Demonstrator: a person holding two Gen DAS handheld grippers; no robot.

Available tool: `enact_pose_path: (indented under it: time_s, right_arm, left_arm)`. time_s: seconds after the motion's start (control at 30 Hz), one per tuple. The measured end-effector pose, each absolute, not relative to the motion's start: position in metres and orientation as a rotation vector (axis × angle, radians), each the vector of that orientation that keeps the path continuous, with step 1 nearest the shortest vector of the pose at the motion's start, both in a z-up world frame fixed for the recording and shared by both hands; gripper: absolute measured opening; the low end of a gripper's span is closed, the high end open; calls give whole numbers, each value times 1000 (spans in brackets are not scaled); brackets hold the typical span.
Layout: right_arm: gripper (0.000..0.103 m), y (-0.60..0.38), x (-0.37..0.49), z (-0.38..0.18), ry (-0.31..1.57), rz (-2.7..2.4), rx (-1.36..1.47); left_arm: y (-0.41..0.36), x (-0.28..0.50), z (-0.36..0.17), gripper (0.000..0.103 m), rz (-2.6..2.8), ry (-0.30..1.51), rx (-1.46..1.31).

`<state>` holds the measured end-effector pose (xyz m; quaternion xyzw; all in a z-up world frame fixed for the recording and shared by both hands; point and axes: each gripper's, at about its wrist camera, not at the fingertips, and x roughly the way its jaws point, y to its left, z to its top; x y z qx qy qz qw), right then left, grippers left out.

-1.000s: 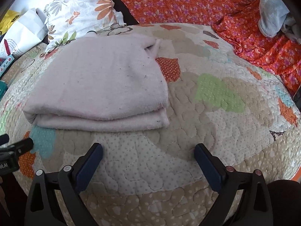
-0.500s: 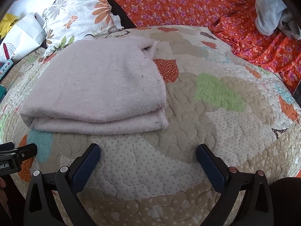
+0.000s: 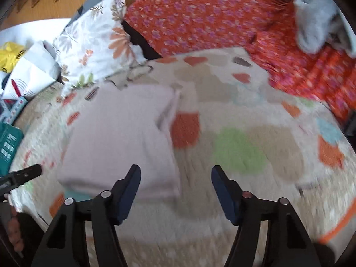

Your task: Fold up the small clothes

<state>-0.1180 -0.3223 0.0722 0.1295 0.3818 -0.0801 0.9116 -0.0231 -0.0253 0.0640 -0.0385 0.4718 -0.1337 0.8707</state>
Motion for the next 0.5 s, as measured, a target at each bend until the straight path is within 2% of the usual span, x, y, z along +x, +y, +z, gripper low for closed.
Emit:
enact_pose_path:
  time_s: [0.07,0.13,0.3,0.5]
  right_arm:
    - [53,-329,-93,67,806,-96,333]
    - [40,-334,-62,52,847,-28,409]
    - [39,-349,-31,16,940,-11,506]
    - [40,-342,-36,70,805,-99,385]
  left_arm:
    - [-42,0,62,102,-298,989,-51]
    - [-60,19,53,102,-308,1011,-13]
    - [-77,33,8,103,-308,1177,31]
    - [-69,30,3,103,-346,1145,-10]
